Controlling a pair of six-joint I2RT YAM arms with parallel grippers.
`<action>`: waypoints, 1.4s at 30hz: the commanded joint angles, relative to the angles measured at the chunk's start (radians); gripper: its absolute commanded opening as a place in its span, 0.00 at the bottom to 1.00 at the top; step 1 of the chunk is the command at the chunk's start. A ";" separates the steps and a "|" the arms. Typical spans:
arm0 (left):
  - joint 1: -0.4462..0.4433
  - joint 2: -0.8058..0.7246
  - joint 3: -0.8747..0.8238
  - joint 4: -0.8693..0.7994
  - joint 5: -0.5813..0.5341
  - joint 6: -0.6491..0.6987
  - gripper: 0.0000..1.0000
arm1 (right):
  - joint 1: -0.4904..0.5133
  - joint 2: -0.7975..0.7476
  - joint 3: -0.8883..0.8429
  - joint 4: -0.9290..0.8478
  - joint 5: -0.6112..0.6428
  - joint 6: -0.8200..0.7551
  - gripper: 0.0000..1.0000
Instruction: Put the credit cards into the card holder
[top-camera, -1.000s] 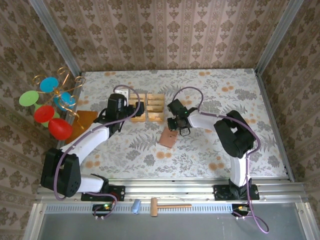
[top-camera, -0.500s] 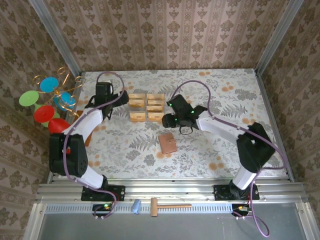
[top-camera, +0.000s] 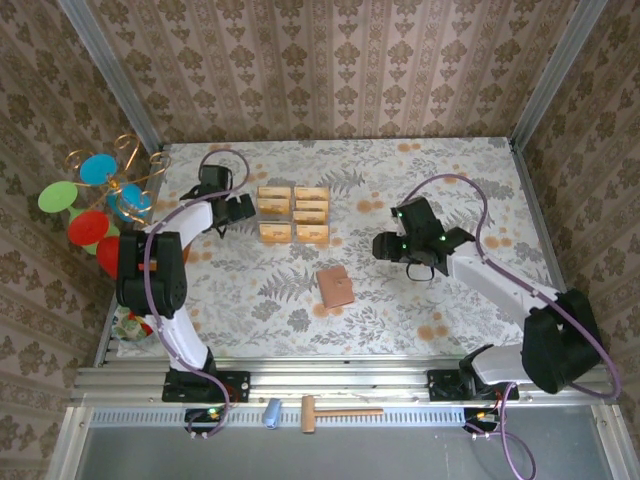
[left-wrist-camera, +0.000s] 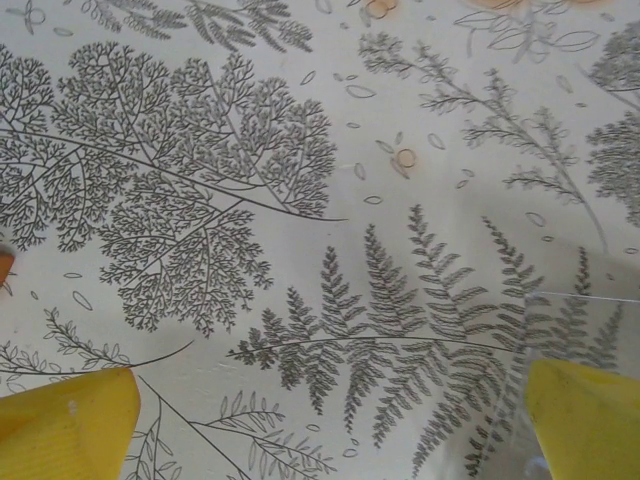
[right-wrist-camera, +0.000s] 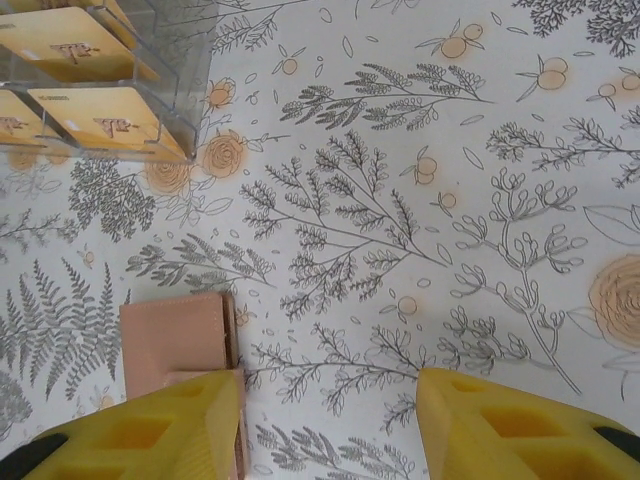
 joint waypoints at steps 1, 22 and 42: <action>0.004 0.031 -0.010 -0.012 -0.006 -0.029 1.00 | -0.013 -0.049 -0.034 -0.014 -0.030 0.008 0.52; -0.179 0.125 0.004 0.144 0.137 -0.013 1.00 | -0.123 -0.128 -0.123 -0.001 -0.072 0.017 0.53; -0.443 0.411 0.402 0.134 0.157 -0.095 1.00 | -0.205 -0.245 -0.234 -0.020 -0.118 0.067 0.53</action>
